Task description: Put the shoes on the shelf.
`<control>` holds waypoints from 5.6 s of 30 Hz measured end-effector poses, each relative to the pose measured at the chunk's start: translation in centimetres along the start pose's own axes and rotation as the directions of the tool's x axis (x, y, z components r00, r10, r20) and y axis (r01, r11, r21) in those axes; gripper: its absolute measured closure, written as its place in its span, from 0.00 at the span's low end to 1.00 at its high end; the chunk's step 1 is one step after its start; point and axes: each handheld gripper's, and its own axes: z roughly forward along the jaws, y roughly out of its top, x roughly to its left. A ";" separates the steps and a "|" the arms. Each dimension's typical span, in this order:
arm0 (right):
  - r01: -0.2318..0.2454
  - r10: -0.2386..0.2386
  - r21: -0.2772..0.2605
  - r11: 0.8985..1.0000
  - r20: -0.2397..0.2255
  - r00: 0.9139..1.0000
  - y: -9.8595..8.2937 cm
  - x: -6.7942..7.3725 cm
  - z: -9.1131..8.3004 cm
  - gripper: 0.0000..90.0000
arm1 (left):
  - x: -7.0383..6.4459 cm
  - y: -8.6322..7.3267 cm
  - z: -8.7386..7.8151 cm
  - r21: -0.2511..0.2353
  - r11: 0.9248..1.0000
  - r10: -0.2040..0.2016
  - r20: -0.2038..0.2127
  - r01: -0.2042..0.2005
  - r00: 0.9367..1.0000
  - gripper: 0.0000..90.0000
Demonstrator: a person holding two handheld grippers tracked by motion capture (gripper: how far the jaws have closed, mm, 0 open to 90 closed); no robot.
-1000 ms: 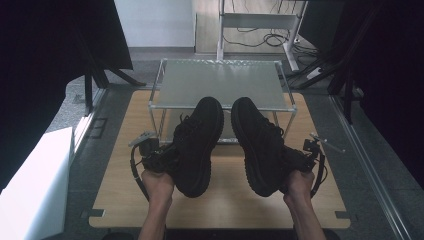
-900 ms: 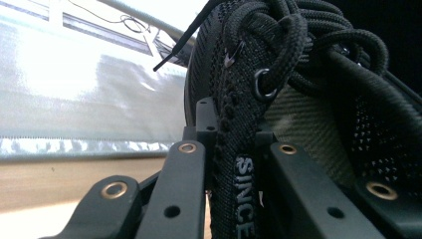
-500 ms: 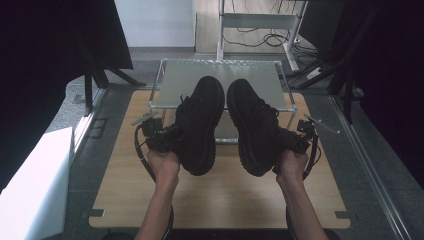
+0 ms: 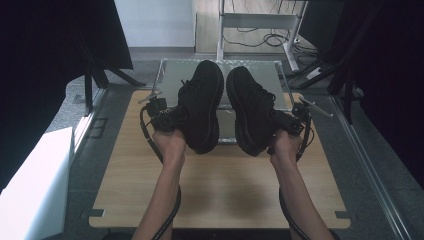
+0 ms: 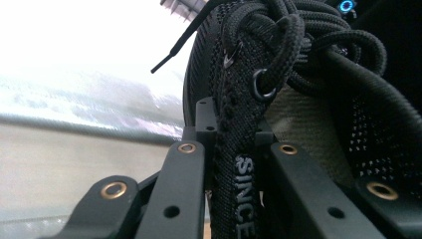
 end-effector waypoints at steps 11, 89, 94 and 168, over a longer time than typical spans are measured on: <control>0.005 -0.003 -0.021 1.000 0.051 0.999 2.2 0.5 1.8 0.84 | 0.2 1.9 1.7 -0.010 1.000 -0.025 -0.038 0.025 0.999 0.91; 0.074 -0.074 -0.009 0.997 -0.009 0.997 6.2 -1.0 8.1 0.53 | -0.5 6.5 7.9 0.117 0.990 0.084 -0.003 -0.083 0.996 0.61; 0.066 -0.066 -0.003 0.998 -0.045 0.997 5.9 -1.1 6.7 0.58 | -0.2 6.0 6.3 0.101 0.991 0.081 0.026 -0.084 0.996 0.70; 0.078 -0.068 0.042 0.996 -0.195 0.979 -1.9 -4.6 3.3 0.76 | 2.4 -1.4 3.6 0.112 0.977 0.168 0.100 -0.179 0.981 0.71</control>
